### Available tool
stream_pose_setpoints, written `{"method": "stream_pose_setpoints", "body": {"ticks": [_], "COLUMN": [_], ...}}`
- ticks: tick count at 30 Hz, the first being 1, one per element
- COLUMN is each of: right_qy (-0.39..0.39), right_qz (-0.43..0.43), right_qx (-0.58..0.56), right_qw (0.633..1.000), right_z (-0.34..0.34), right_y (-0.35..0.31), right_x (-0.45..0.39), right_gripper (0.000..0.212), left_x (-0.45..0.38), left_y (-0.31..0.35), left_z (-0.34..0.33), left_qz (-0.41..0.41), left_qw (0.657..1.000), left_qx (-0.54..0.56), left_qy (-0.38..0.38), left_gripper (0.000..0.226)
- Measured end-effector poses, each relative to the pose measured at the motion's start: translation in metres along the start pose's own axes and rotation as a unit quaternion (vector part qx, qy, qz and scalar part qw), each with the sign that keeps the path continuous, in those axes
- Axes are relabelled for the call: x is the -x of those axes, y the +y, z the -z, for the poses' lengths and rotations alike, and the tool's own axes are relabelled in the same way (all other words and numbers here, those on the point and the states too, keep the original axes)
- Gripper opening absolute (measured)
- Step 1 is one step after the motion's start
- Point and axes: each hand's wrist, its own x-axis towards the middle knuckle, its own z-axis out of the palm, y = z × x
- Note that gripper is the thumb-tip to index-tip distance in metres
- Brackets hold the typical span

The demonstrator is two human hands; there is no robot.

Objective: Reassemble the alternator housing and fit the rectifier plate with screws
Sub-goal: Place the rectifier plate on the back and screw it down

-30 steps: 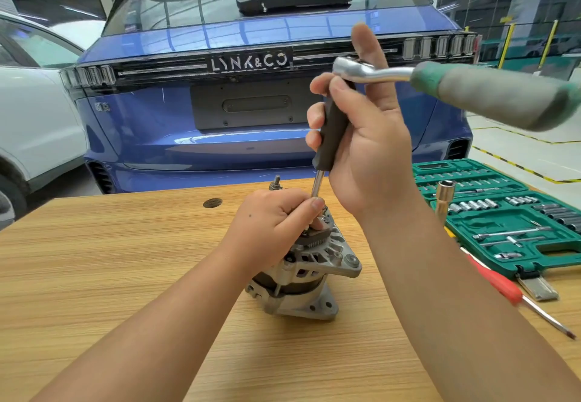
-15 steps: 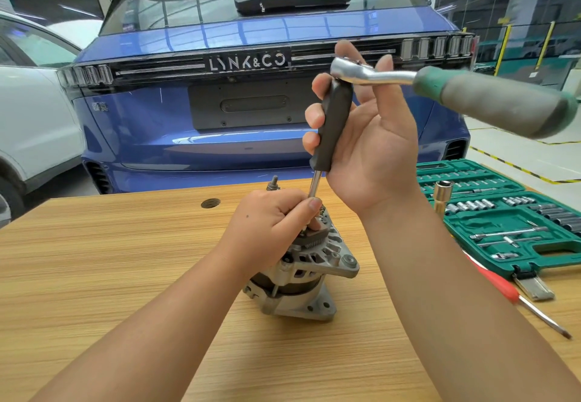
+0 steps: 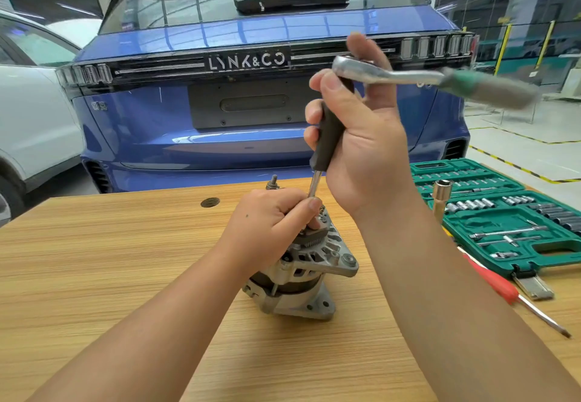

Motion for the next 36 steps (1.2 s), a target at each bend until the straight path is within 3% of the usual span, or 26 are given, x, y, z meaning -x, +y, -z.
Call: {"method": "stream_pose_setpoints", "body": {"ticks": [4, 13, 17, 20, 23, 26, 30, 31, 36], "right_qy": [-0.026, -0.085, -0.067, -0.037, 0.033, 0.108, 0.054, 0.034, -0.005], "right_qz": [0.045, -0.058, -0.079, -0.098, -0.077, -0.055, -0.129, -0.131, 0.010], "right_qx": [0.033, -0.118, -0.126, -0.121, -0.052, 0.040, -0.013, -0.034, 0.033], "right_qw": [0.998, 0.988, 0.987, 0.987, 0.995, 0.992, 0.990, 0.990, 0.999], "right_z": [0.004, 0.018, 0.019, 0.018, 0.011, 0.009, 0.012, 0.011, 0.005], "right_y": [0.004, 0.003, 0.002, -0.001, -0.003, -0.007, -0.013, -0.011, 0.001], "right_x": [0.000, -0.003, -0.005, -0.007, -0.008, -0.010, -0.011, -0.010, -0.002], "right_gripper": [0.034, 0.039, 0.045, 0.034, 0.017, 0.020, 0.002, 0.009, 0.030], "left_x": [-0.001, -0.001, -0.001, -0.001, -0.001, 0.000, -0.001, -0.001, -0.001], "left_y": [0.000, 0.000, 0.000, 0.000, 0.001, 0.002, 0.003, 0.002, 0.001], "left_z": [-0.001, -0.001, -0.001, -0.001, -0.001, 0.000, 0.000, 0.000, -0.001], "left_qz": [0.004, -0.003, 0.002, 0.006, 0.011, 0.009, 0.010, 0.012, 0.008], "left_qw": [1.000, 1.000, 1.000, 1.000, 1.000, 1.000, 1.000, 1.000, 1.000], "left_qx": [-0.001, 0.012, 0.009, 0.008, 0.008, 0.009, 0.009, 0.010, 0.011], "left_qy": [-0.005, 0.005, 0.002, 0.000, -0.003, -0.012, -0.009, -0.007, -0.006], "left_gripper": [0.042, 0.054, 0.046, 0.042, 0.039, 0.033, 0.036, 0.038, 0.041]}}
